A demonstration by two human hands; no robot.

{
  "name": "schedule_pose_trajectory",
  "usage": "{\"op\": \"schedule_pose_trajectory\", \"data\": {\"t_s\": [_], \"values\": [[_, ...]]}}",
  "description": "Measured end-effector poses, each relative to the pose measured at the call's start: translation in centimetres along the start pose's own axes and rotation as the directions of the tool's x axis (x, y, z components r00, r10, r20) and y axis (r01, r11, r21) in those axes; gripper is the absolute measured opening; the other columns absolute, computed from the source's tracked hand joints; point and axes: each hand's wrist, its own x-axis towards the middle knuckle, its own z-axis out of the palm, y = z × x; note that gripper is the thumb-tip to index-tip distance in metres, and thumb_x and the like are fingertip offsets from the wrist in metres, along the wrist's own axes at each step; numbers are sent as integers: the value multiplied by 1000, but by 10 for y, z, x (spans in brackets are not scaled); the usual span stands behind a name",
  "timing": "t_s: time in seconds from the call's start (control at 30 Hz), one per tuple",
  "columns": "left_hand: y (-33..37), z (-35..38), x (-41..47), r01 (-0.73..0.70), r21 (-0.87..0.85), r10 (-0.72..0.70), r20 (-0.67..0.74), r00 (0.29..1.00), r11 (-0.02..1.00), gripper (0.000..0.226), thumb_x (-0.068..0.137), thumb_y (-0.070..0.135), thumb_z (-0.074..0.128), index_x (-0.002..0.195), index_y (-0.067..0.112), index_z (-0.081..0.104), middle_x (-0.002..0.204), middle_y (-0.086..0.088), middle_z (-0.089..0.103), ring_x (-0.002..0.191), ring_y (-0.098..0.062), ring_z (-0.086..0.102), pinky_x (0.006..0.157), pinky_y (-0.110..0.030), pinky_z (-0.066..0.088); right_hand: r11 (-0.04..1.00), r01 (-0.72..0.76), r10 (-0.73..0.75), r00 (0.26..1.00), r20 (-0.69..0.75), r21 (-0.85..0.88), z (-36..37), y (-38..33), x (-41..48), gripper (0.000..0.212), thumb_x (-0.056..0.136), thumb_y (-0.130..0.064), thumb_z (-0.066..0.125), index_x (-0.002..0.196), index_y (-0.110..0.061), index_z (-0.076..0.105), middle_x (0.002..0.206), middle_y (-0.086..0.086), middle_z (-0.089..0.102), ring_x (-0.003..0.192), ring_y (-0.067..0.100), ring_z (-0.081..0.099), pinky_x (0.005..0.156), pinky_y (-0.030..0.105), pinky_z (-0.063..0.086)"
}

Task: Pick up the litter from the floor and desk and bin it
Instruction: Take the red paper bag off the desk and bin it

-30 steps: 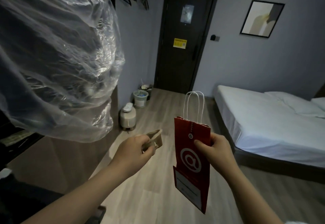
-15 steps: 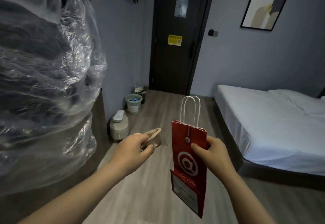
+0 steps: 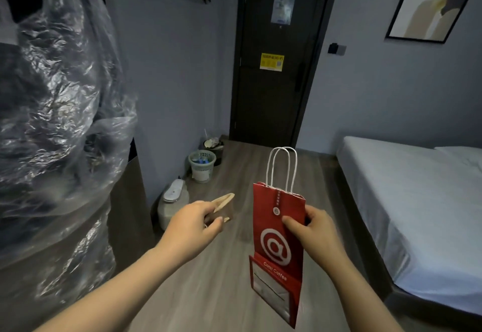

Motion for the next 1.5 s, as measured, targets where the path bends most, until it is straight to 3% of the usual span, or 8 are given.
{"op": "schedule_pose_trajectory", "data": {"t_s": [0.23,0.33,0.57,0.87,1.1,1.23,1.37,1.5], "values": [[-51,37,123,61,-57,-60,4,998,997,29,84,35,57,60,22,47,64,4,50,57,-9,48,49,-24,31,999,26,-26,1000,-12,-20,24,17,139,12,88,-25,67,88,-36,63,78,-12,73,69,4,71,52,13,52],[-81,46,181,72,-53,-73,-20,997,996,34,84,34,59,56,26,40,60,5,45,56,-7,44,48,-24,24,999,33,-33,999,14,-41,42,17,207,10,89,-25,65,94,-33,64,84,-10,73,72,4,72,55,14,54],[-151,59,306,104,-1,-104,-13,994,995,31,87,33,57,63,15,48,58,4,43,56,-7,42,47,-21,21,999,8,-6,999,33,-47,72,16,345,9,92,-21,62,95,-30,65,84,-10,73,72,2,71,54,11,51],[-201,109,448,138,-52,-136,37,990,989,43,87,27,59,53,34,33,57,9,42,55,-4,44,48,-18,27,999,-32,32,998,50,-5,87,55,512,9,93,-19,60,95,-25,66,85,-7,73,72,4,72,54,13,52],[-220,152,590,189,-30,-188,39,981,982,38,86,24,59,55,27,39,55,6,43,53,-5,44,48,-15,29,1000,-20,18,995,100,18,76,73,673,11,94,-22,59,102,-20,66,87,-6,74,73,5,72,57,14,53],[-222,176,661,205,-31,-204,22,979,978,36,85,23,59,55,21,38,53,5,41,53,-9,42,50,-22,27,998,-18,10,991,131,53,66,78,749,11,94,-23,58,103,-24,65,89,-6,74,75,6,72,57,14,54],[-240,205,723,240,-14,-239,71,968,971,24,84,23,60,62,15,51,59,3,50,55,-8,47,48,-17,30,999,-51,49,990,134,10,67,95,825,5,94,-24,58,97,-27,61,87,-10,72,71,1,71,54,12,51],[-265,227,789,268,-29,-264,96,960,963,21,82,21,61,62,21,53,55,5,49,52,-3,48,48,-12,33,999,-54,54,988,146,-9,75,112,898,5,94,-22,58,94,-24,63,84,-7,73,72,3,71,54,13,53]]}}
